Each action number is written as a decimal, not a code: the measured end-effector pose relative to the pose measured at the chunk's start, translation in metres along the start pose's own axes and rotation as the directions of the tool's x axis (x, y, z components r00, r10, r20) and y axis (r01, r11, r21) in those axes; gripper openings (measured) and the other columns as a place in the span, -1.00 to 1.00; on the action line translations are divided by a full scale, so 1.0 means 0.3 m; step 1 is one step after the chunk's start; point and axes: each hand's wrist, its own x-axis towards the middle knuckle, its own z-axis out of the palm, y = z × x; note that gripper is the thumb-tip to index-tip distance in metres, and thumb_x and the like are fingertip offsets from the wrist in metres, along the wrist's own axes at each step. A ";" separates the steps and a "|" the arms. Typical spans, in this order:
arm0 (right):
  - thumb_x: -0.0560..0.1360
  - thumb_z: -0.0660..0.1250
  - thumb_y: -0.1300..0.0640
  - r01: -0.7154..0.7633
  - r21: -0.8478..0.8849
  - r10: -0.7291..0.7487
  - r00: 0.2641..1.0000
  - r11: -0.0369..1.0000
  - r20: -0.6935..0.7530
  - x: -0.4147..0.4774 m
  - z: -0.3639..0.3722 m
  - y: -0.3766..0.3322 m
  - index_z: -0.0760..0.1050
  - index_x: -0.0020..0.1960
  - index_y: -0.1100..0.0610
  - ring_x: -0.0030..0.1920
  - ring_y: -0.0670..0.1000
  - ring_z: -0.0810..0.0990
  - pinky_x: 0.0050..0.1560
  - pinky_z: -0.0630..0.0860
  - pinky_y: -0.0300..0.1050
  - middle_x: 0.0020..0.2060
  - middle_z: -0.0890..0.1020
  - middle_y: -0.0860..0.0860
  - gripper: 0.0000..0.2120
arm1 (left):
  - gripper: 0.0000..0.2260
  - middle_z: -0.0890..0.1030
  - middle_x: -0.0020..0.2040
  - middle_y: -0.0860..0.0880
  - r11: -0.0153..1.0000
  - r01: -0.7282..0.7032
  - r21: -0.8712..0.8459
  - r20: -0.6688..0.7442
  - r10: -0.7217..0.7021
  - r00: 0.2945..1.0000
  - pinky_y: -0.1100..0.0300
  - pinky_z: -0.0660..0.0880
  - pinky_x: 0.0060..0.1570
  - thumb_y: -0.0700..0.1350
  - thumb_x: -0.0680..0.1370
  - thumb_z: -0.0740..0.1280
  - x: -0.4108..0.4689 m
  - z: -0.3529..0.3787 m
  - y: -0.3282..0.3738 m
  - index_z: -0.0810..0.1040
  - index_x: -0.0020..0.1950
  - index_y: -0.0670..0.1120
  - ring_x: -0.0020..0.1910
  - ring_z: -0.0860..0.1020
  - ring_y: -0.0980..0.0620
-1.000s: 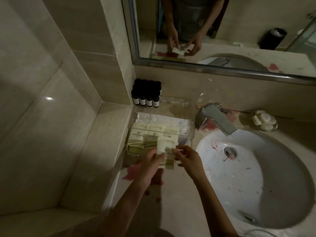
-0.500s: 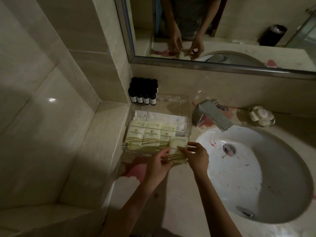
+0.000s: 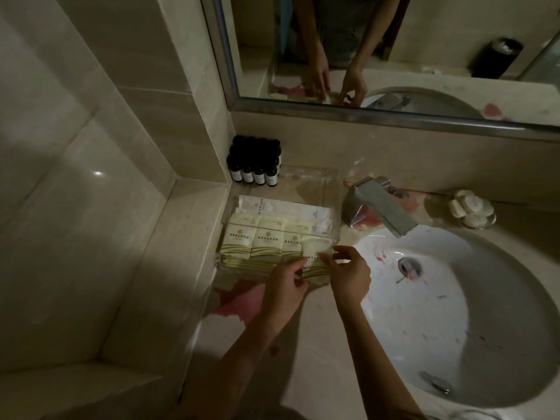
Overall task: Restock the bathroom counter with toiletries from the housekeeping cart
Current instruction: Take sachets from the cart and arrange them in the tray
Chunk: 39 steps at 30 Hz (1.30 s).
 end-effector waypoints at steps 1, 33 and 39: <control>0.43 0.49 -0.02 -0.004 0.007 0.004 1.000 1.000 -0.005 0.003 0.002 0.002 0.57 0.11 0.02 -0.27 -0.16 0.53 -0.35 0.33 -0.34 -0.11 0.67 -0.09 -0.71 | -0.54 0.56 0.21 -0.06 1.000 -0.006 0.016 -0.003 0.006 1.000 0.54 0.44 -0.07 -0.32 0.48 0.40 0.006 0.003 -0.001 0.48 0.36 -0.09 -0.05 0.56 0.18; 0.38 0.53 0.00 0.108 -0.045 -0.111 0.992 0.993 -0.065 0.028 0.019 0.080 0.59 -0.11 -0.02 -0.23 -0.15 0.52 -0.33 0.33 -0.29 -0.16 0.55 -0.15 -0.84 | -0.31 0.02 0.57 0.00 0.817 -0.208 0.537 0.069 0.203 0.977 -0.08 -0.01 0.53 -0.07 0.55 0.31 -0.004 0.031 -0.095 0.00 0.58 -0.04 0.55 0.02 0.01; 0.44 0.48 0.07 0.221 0.010 -0.217 0.965 0.975 -0.150 0.009 0.040 0.115 0.67 -0.10 0.05 -0.28 -0.20 0.51 -0.32 0.33 -0.37 -0.14 0.57 -0.12 -0.93 | -0.36 -0.06 0.58 0.04 0.797 -0.232 0.558 0.089 0.221 0.971 0.02 -0.06 0.50 0.04 0.57 0.26 0.013 0.017 -0.066 0.00 0.57 0.06 0.54 -0.10 0.05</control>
